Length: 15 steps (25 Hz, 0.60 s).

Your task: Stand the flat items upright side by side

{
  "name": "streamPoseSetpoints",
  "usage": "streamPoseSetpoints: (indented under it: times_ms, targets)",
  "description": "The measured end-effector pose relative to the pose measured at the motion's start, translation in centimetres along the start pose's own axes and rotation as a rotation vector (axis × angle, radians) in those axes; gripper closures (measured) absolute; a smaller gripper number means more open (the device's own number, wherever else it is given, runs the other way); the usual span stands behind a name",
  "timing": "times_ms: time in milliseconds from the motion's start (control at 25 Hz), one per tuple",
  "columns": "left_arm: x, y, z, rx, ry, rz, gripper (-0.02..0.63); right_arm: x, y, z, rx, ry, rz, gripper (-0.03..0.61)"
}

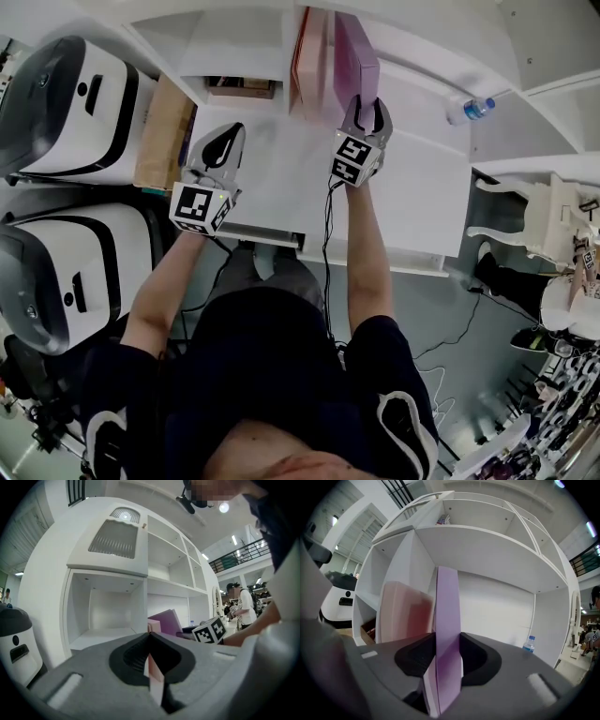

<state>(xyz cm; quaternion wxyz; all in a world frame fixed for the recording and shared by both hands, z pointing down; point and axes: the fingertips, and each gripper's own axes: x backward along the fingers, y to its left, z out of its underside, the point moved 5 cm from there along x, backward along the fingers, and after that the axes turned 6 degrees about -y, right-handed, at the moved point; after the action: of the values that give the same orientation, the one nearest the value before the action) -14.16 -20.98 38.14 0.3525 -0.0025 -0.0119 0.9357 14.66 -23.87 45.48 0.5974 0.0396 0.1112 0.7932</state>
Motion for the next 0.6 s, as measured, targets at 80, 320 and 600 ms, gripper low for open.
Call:
streamPoseSetpoints:
  times_ms: [80,320,600]
  targets:
    - [0.2,0.1,0.1,0.002,0.002,-0.006,0.614,-0.1,0.5,0.1,0.017,-0.013,0.003,0.426]
    - [0.3,0.4,0.4,-0.005,0.008,-0.014,0.614,-0.5,1.9,0.9,0.063,-0.034,0.020,0.423]
    - [0.0,0.1,0.8,-0.010,0.014,-0.006,0.614,-1.3,3.1,1.9,0.074,-0.032,0.022,0.419]
